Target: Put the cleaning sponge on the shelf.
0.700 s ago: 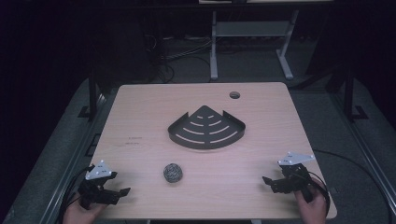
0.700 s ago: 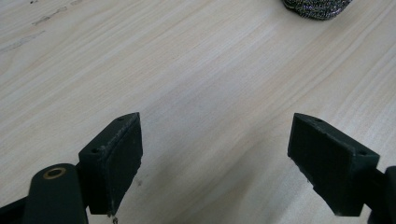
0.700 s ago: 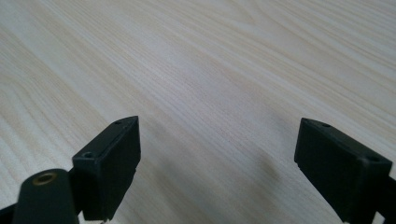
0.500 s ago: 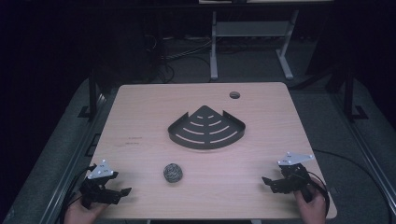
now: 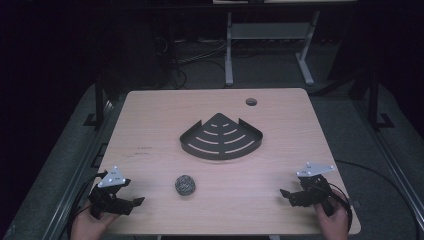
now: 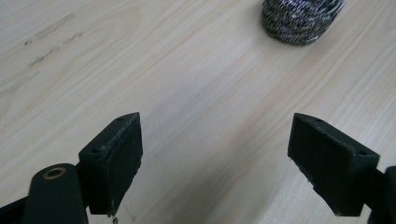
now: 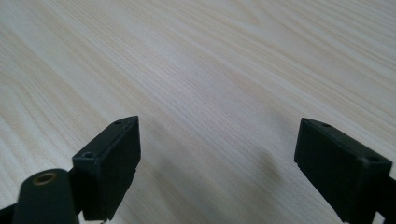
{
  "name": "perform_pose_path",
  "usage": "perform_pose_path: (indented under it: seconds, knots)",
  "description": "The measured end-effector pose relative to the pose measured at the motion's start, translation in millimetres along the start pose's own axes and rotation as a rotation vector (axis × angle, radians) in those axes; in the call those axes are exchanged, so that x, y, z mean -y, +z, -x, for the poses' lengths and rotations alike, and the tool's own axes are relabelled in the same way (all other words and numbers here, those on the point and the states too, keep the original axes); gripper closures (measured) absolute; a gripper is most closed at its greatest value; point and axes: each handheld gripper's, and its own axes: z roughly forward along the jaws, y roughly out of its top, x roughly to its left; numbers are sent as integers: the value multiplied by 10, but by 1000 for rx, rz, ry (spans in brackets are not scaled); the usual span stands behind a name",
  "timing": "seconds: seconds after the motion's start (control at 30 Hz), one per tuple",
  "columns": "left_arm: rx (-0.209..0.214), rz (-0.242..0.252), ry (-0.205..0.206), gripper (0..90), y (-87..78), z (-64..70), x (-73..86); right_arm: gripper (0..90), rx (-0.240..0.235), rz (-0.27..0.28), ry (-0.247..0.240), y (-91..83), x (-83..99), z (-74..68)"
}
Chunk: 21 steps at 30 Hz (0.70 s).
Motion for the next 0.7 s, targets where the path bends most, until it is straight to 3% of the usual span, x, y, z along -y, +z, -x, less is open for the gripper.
perform_pose_path:
  seconds: [0.7]
  knots:
    - [67, -36, 80, 172, 180, 146, -419, 140, -5, 2, -11, 9, -26, -26]
